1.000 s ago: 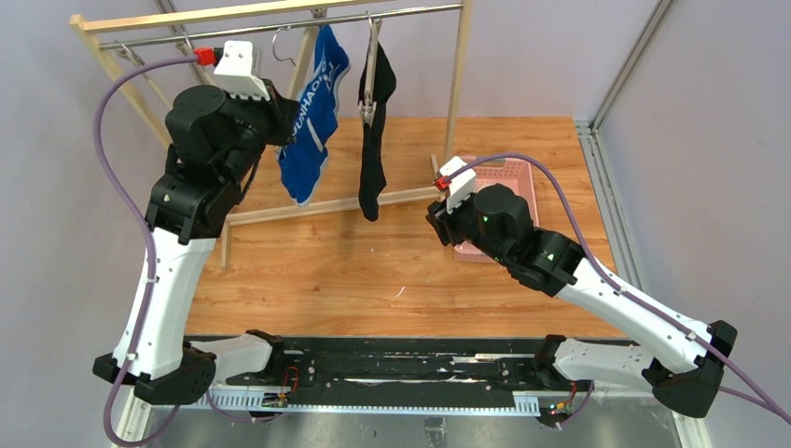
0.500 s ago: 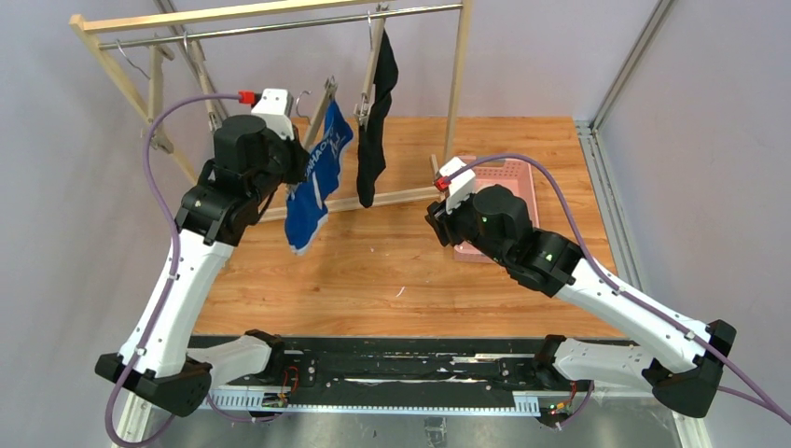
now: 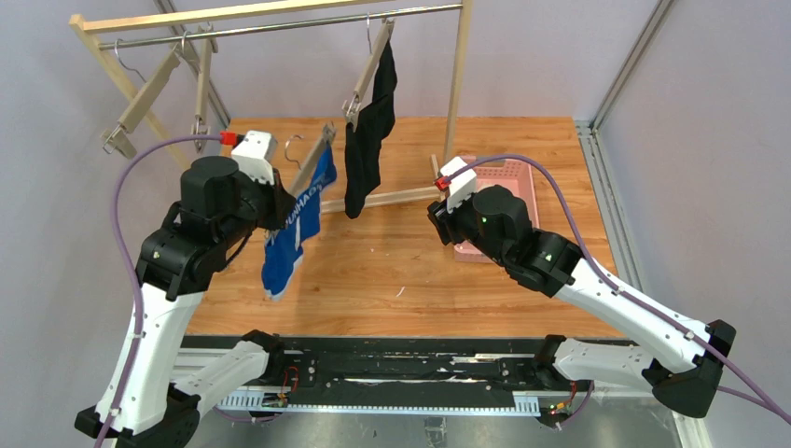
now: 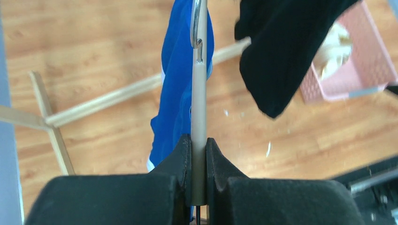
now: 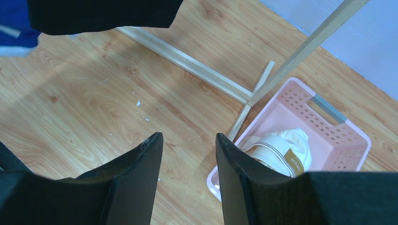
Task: Remove the underwear clipped to the hanger
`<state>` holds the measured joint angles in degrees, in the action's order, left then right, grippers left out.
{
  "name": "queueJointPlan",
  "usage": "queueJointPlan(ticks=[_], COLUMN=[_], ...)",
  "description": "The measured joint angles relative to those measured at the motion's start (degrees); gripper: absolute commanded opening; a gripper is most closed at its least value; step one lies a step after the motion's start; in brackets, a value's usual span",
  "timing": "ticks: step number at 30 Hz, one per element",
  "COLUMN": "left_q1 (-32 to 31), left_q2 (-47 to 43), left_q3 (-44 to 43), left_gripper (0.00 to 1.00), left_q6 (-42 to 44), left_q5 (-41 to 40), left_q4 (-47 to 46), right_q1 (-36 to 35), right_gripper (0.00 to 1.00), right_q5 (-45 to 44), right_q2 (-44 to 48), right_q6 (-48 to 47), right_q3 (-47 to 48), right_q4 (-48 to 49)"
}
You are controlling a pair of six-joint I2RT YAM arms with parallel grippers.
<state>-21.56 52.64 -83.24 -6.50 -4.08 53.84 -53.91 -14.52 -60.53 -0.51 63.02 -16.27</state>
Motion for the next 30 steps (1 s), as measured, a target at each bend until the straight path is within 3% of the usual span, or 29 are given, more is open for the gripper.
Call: queueJointPlan(ticks=[5,10,17,22,30], left_q1=[0.0,-0.3,-4.5,-10.2,-10.8], left_q2=[1.2,0.9,-0.3,0.6,2.0], left_q3=[2.2,4.6,6.4,11.7,12.6], left_gripper=[0.0,0.0,0.0,0.0,0.0], left_q6=[0.9,1.6,3.3,4.1,6.3], left_q5=[6.0,12.7,21.0,23.0,27.0], left_q4=[7.6,11.9,12.4,12.8,10.7], right_q1=[2.3,11.6,24.1,25.6,25.6], right_gripper=[0.52,0.66,0.71,0.72,0.72], right_q5=[0.2,6.6,25.5,40.9,63.9], right_q2=[0.1,1.3,2.3,0.9,-3.1], right_q6=[-0.4,1.3,5.6,7.3,8.7], right_q3=[0.0,-0.7,-2.6,-3.5,-5.6], right_q4=[0.0,0.3,2.5,5.9,12.2])
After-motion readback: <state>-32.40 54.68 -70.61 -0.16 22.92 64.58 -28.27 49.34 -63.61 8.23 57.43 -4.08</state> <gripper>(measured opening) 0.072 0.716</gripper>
